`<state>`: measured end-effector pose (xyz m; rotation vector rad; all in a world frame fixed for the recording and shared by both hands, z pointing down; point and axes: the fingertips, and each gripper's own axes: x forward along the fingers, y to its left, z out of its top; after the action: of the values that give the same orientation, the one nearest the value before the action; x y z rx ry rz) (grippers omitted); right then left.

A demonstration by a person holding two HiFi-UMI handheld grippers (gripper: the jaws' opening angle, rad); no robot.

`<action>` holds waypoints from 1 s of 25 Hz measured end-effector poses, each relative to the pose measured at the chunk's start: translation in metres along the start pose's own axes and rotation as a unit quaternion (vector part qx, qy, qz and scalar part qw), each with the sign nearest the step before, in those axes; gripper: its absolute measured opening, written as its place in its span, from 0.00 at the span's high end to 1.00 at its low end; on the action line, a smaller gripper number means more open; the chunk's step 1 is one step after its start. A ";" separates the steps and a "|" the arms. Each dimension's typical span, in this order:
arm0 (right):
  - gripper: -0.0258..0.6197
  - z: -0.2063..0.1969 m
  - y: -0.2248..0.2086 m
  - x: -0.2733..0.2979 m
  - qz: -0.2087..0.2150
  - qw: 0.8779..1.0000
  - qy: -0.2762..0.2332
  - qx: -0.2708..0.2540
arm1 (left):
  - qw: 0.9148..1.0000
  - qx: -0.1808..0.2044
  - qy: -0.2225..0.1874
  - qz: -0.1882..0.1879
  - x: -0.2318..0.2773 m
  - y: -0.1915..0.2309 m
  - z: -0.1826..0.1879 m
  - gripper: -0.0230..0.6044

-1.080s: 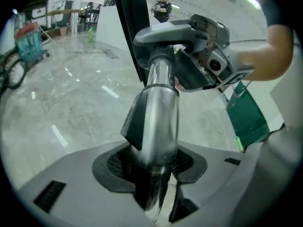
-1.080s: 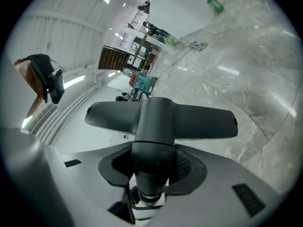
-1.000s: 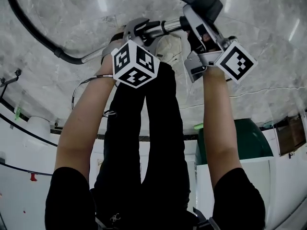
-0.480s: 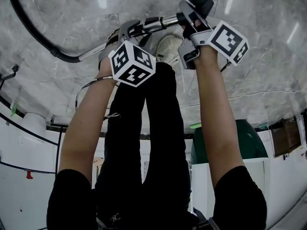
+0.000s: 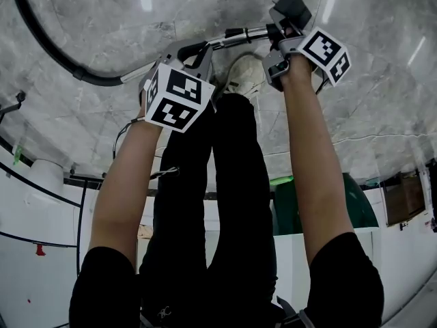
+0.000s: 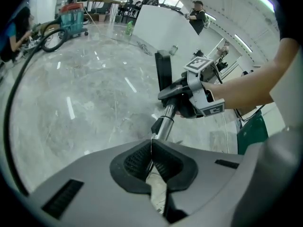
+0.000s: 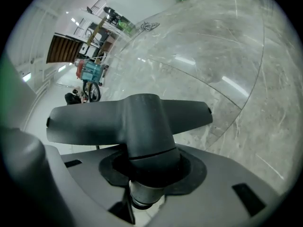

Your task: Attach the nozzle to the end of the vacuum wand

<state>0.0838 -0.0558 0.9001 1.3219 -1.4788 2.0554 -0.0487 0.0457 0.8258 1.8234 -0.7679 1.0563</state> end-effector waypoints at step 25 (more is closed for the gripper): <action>0.51 -0.054 -0.001 0.097 -0.004 0.988 0.119 -0.102 | 0.998 -0.054 -0.025 0.028 0.011 0.049 0.002 0.94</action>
<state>0.0048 -0.0351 0.9749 0.9668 -1.5246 1.9190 -0.0832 0.0217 0.8533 1.7499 -0.8946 0.9887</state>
